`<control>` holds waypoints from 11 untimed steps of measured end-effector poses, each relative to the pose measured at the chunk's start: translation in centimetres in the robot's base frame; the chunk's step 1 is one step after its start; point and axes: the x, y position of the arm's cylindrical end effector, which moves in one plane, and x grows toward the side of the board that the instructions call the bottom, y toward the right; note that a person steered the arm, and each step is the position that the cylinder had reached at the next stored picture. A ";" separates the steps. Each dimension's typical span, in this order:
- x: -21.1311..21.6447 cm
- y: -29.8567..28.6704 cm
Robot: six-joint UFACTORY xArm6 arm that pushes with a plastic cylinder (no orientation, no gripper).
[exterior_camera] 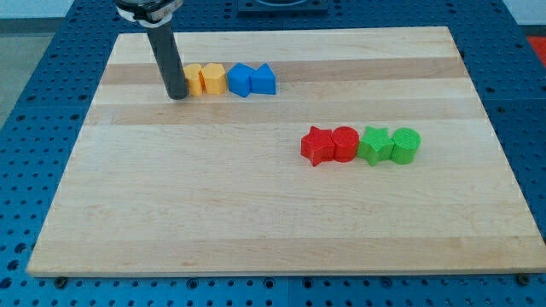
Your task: Move the green circle along with green star slightly up and right a bit
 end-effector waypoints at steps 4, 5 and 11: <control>-1.9 -6.1; -3.6 -4.4; 3.1 1.7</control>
